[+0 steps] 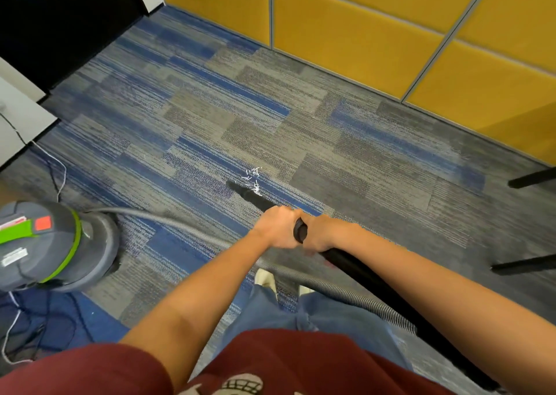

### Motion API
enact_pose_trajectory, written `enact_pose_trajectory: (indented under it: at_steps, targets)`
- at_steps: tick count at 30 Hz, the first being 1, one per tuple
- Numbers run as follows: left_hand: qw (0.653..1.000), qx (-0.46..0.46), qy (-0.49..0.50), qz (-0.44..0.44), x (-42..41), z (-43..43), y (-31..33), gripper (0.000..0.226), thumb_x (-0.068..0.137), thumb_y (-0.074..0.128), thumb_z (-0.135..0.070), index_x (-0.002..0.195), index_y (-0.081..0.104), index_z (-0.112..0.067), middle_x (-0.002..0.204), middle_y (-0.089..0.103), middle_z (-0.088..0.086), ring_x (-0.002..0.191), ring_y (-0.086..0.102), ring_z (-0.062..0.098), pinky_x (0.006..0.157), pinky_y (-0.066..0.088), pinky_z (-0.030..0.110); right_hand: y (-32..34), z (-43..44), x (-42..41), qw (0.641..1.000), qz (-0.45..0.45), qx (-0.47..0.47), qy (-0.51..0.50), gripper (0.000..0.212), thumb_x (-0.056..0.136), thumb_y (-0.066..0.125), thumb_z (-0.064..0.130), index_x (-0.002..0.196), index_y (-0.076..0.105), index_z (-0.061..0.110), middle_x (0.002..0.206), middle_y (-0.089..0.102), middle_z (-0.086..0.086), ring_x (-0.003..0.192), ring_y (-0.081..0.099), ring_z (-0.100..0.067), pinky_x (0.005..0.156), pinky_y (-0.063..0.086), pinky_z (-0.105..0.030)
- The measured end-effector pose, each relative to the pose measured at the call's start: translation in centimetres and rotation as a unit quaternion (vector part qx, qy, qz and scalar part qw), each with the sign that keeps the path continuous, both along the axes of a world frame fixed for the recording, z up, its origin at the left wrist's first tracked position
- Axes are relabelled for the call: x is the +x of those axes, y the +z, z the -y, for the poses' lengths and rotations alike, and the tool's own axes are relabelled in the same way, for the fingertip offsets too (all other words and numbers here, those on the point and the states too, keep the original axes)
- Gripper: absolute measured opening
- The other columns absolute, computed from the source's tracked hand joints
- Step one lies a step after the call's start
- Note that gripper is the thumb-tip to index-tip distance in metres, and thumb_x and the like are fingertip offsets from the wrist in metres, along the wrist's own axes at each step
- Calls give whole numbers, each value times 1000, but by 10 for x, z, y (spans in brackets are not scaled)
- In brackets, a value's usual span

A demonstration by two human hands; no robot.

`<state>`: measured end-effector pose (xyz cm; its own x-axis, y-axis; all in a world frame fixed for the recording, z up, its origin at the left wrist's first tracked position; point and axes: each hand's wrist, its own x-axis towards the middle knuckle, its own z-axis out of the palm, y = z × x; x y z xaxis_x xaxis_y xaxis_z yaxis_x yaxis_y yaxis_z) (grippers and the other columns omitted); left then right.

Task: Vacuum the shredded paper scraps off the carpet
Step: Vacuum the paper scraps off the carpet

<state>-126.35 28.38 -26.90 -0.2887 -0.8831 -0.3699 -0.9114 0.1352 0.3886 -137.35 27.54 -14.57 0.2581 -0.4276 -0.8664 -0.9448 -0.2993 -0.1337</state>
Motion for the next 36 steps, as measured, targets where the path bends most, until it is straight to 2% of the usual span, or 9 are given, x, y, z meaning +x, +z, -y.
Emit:
enact_pose_trajectory:
  at_steps: [2,5,8,10,14,17,21,32,36]
  targets:
    - [1000,1,2,-2,-8,-3,2,39,74,65,-38,105,59,-15,89,67,7,85,65,29,75,53,35,3,-2,-8,1000,3,-12,22,54,95,51,18,144,31,9,119,58,-13,90,63,-26,62,44,-22]
    - [999,5,35,-25,-19,-8,1,40,72,68,-36,106,59,-18,91,66,7,87,65,29,77,53,36,-1,-4,-17,999,-7,-18,28,63,94,53,18,148,21,10,125,56,-13,73,56,-21,56,42,-24]
    - [997,16,57,-52,-33,-6,0,43,69,72,-37,105,58,-18,94,64,8,91,63,31,77,52,37,-7,-2,-26,999,-20,-25,21,69,93,54,18,150,15,10,127,55,-14,106,59,-28,66,40,-28]
    - [996,21,66,-61,-43,-2,3,47,69,73,-36,109,57,-16,100,62,10,96,61,32,79,50,37,-6,3,-34,999,-28,-31,11,71,93,55,19,150,14,10,130,52,-14,112,57,-28,70,42,-29]
    - [993,37,73,-91,-58,11,9,53,69,76,-34,115,57,-16,107,62,11,102,60,30,83,49,36,-1,12,-46,999,-37,-29,-16,64,93,54,17,148,20,8,91,57,-10,67,56,-21,55,41,-24]
    - [992,41,73,-94,-68,21,12,58,68,79,-32,118,56,-14,111,60,12,103,60,31,87,49,38,1,19,-55,998,-39,-48,-25,62,92,56,17,146,26,10,107,62,-10,78,61,-24,54,39,-24]
    - [992,41,72,-91,-79,29,15,59,70,77,-27,123,54,-14,112,58,12,102,59,30,86,49,37,-5,29,-62,996,-44,-39,-72,59,90,58,15,142,31,11,71,52,-5,54,50,-16,51,42,-26]
    - [994,29,77,-71,-66,27,12,56,67,79,-33,115,57,-15,104,60,12,97,61,30,81,49,36,-9,30,-57,998,-5,-38,-50,65,91,58,15,147,24,11,81,53,-6,52,36,-14,47,31,-24]
    - [992,41,91,-72,-53,24,9,60,66,81,-33,118,56,-15,106,60,14,99,60,31,82,49,37,-12,30,-44,998,-2,-20,-59,70,89,59,14,148,20,10,68,45,-6,51,46,-18,43,39,-25]
